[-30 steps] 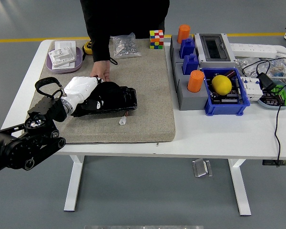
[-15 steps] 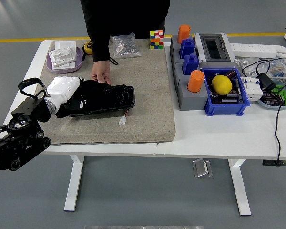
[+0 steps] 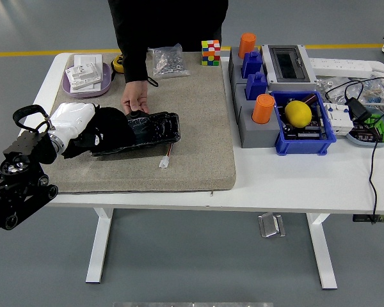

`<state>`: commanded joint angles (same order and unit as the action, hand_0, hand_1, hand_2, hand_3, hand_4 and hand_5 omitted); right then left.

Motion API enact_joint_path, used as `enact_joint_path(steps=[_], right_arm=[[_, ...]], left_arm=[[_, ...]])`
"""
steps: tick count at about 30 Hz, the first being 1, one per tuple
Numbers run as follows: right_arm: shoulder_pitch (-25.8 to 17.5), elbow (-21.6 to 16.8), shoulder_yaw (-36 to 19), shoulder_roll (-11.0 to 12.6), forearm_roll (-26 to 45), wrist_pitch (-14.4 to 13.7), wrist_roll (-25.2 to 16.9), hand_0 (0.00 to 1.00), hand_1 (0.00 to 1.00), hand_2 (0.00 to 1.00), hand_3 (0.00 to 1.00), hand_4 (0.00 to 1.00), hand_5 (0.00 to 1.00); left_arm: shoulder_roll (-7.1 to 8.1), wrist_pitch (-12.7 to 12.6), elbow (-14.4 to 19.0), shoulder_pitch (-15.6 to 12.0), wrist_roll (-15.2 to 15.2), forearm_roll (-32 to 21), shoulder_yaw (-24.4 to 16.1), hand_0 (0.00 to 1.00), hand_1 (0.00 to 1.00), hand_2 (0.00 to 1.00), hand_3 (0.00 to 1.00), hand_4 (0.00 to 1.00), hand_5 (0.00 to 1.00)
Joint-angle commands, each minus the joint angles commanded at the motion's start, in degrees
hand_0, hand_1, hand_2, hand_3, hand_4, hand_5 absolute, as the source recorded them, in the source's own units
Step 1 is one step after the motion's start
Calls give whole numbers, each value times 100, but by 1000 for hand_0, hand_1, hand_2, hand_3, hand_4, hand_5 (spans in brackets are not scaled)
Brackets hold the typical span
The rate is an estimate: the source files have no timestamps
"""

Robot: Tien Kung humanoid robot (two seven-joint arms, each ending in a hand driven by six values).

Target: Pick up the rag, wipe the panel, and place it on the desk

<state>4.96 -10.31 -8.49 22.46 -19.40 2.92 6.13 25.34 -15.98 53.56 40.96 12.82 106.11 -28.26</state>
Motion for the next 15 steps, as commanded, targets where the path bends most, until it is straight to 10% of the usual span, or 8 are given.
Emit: enact_joint_path(steps=[15], right_arm=[[3,0,50,6,12,8,-6,724,601,678,586,998,428]], left_arm=[[-87,-23,56,33,33,15,84,233,175,469,374,354,2]])
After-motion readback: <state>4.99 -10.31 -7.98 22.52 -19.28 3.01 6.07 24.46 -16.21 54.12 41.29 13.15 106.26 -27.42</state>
